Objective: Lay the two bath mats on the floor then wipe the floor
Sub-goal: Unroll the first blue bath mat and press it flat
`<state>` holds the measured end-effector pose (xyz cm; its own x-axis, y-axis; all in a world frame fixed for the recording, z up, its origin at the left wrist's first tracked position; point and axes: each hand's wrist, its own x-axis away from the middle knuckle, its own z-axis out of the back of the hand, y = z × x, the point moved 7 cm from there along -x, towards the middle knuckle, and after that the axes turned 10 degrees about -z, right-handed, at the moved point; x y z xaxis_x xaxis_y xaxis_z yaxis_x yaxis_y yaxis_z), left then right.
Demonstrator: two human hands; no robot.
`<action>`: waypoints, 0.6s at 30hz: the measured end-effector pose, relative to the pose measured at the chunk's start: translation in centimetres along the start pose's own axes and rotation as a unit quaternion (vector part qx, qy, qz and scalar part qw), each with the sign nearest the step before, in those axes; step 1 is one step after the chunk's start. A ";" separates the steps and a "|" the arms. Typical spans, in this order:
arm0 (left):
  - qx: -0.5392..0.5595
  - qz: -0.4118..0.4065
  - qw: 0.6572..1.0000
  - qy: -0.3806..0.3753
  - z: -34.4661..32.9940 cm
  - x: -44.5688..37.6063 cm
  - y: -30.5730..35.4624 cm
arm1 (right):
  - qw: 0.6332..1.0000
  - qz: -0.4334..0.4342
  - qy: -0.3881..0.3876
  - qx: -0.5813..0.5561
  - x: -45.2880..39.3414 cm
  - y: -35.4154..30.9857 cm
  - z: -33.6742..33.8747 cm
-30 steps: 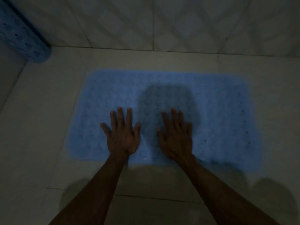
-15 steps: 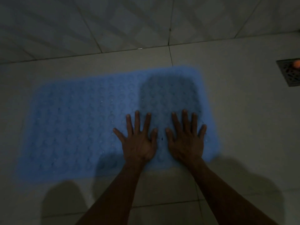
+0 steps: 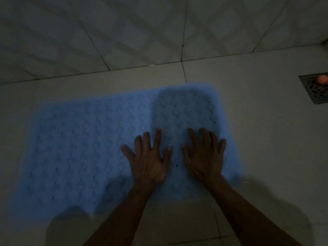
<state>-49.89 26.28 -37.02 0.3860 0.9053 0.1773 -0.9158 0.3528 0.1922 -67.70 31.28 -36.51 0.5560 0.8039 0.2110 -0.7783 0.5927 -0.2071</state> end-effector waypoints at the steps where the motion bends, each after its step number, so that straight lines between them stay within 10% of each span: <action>1: -0.003 0.002 1.000 0.015 0.8 -1.3 -0.2 | 1.000 -0.006 0.002 -0.013 -1.2 -0.5 0.4; 18: -0.004 -0.028 0.999 0.019 1.0 -11.6 -2.0 | 0.998 0.046 -0.022 0.028 -10.7 -5.6 -1.1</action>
<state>-52.39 14.83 -38.50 0.4318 0.8925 0.1302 -0.8940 0.4043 0.1934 -68.96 19.38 -38.64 0.4696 0.8509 0.2355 -0.8412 0.5122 -0.1734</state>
